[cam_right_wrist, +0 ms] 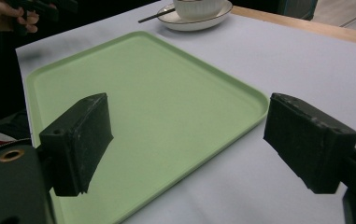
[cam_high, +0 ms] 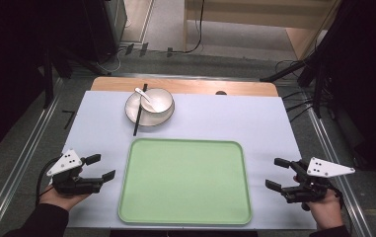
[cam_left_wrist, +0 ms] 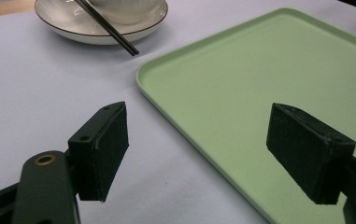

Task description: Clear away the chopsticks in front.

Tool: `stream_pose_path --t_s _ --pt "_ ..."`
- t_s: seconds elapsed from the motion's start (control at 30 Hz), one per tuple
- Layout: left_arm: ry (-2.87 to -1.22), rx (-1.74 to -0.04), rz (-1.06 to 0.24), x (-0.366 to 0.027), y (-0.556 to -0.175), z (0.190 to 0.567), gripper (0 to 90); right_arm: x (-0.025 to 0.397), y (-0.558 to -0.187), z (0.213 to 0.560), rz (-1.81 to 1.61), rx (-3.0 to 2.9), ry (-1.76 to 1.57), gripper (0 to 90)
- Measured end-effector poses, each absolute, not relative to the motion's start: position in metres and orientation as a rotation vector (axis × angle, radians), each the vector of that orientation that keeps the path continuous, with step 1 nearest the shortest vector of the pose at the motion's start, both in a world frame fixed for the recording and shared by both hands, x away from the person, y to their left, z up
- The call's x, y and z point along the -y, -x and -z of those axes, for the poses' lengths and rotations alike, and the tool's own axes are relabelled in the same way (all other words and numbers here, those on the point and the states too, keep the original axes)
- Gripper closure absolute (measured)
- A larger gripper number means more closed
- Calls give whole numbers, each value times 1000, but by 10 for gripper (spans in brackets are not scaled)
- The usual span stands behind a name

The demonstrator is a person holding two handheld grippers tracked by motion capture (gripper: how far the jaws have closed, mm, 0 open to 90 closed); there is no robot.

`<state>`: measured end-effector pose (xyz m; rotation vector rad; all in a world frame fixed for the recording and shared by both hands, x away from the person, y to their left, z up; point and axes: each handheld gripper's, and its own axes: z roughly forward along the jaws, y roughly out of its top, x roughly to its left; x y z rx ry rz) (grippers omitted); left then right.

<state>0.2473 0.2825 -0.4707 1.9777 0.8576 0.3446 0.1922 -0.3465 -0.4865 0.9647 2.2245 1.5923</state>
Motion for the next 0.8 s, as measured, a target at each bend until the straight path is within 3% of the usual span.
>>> stream_pose_path --t_s 0.2,0.6,0.73,0.8 --pt "-1973 -858 -300 -283 -248 471 269 346 -192 487 -1591 -2225 -964 156" --pt "-1959 -898 -275 -283 -250 473 275 347 -192 487 -1586 -2231 -969 156" --pt "-1962 -877 -240 -282 -249 472 335 347 -192 487 -1589 -2230 -971 156" --pt "-1983 -882 -240 -280 -250 474 311 346 -192 487 -1582 -2236 -968 156"
